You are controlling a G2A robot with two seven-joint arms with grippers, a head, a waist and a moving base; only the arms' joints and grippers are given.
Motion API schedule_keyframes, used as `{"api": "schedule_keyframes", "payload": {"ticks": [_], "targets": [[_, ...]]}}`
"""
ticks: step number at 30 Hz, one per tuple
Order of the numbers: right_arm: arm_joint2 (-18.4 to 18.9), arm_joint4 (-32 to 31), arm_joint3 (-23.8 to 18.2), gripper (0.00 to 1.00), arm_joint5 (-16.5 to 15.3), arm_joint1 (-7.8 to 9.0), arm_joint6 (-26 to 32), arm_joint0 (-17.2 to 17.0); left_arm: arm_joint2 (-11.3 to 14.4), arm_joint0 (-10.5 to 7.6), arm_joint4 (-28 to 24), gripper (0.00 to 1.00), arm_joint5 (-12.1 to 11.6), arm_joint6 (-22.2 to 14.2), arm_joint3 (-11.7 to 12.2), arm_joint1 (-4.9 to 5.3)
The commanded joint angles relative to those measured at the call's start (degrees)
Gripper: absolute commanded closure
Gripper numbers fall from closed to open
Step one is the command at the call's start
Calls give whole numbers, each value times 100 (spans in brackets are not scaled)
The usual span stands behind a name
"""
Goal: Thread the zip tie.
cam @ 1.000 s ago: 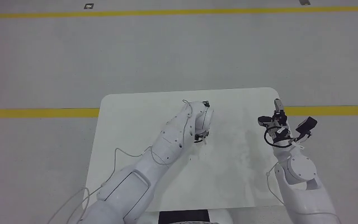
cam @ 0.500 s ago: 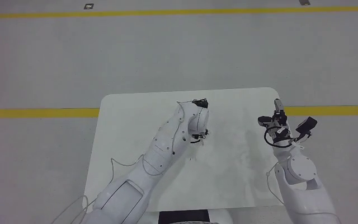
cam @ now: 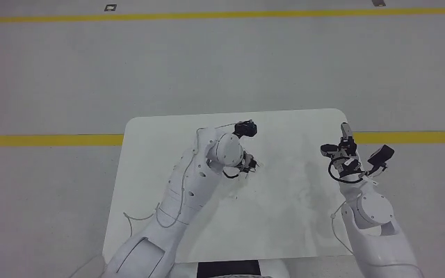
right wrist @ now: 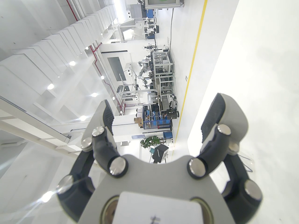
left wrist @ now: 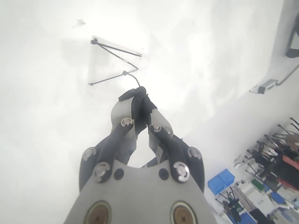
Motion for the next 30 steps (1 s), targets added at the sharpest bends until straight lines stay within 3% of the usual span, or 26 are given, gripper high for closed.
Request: {"api": "schedule_keyframes", "payload": {"ticks": [1,5,30], "targets": [[0,0,0,0,0,0,0,0,-27,27,-279,100,-227,0,8,54],[0,0,0,0,0,0,0,0,27,-22,-891,100,-742,0,192,173],[0,0,0,0,0,0,0,0,27,-22,-891,100,-742,0,192,173]]}}
